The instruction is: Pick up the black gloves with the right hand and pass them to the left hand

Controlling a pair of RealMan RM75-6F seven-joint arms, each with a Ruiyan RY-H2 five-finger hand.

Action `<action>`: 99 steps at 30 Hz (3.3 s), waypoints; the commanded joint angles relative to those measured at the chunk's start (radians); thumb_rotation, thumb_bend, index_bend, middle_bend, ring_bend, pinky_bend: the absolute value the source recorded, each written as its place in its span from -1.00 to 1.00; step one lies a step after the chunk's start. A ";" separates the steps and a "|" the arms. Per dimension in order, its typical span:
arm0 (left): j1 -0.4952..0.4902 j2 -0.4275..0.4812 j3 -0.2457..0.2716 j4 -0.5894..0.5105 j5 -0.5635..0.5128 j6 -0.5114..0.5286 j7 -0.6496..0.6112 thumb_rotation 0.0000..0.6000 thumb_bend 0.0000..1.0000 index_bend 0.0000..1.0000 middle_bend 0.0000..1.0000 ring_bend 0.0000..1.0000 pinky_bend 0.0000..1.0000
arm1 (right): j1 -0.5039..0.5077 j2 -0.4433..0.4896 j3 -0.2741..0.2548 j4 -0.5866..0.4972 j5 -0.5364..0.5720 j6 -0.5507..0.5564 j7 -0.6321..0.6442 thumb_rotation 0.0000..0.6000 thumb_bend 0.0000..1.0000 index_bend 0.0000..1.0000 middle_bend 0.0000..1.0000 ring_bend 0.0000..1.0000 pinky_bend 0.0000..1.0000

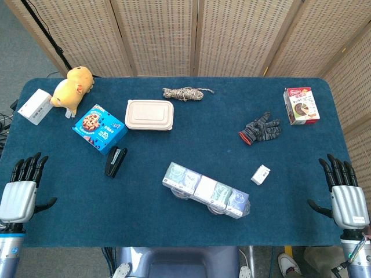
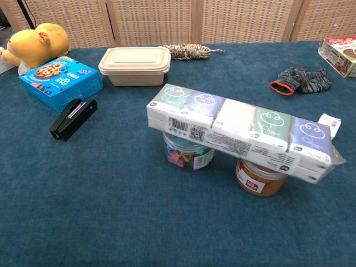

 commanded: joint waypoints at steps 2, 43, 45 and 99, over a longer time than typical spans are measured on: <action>0.011 0.008 0.000 -0.006 0.014 0.004 -0.009 1.00 -0.95 -1.00 -1.00 -1.00 -1.00 | -0.001 0.002 -0.002 -0.002 -0.004 0.002 0.000 1.00 -1.00 -1.00 -1.00 -1.00 -1.00; 0.021 -0.012 -0.085 0.025 0.006 -0.041 -0.041 1.00 -0.95 -1.00 -1.00 -1.00 -1.00 | 0.772 -0.557 -0.023 1.247 -0.079 -0.844 0.550 1.00 -1.00 -0.94 -1.00 -1.00 -1.00; 0.020 -0.012 -0.087 0.025 0.001 -0.046 -0.041 1.00 -0.95 -1.00 -1.00 -1.00 -1.00 | 0.780 -0.584 -0.047 1.297 -0.095 -0.859 0.562 1.00 -1.00 -0.93 -1.00 -1.00 -1.00; 0.021 -0.023 -0.087 0.034 0.033 -0.054 -0.067 1.00 -0.94 -1.00 -1.00 -1.00 -1.00 | 0.836 -0.721 -0.024 1.446 0.009 -0.832 0.782 1.00 -0.19 0.14 0.03 -0.02 0.09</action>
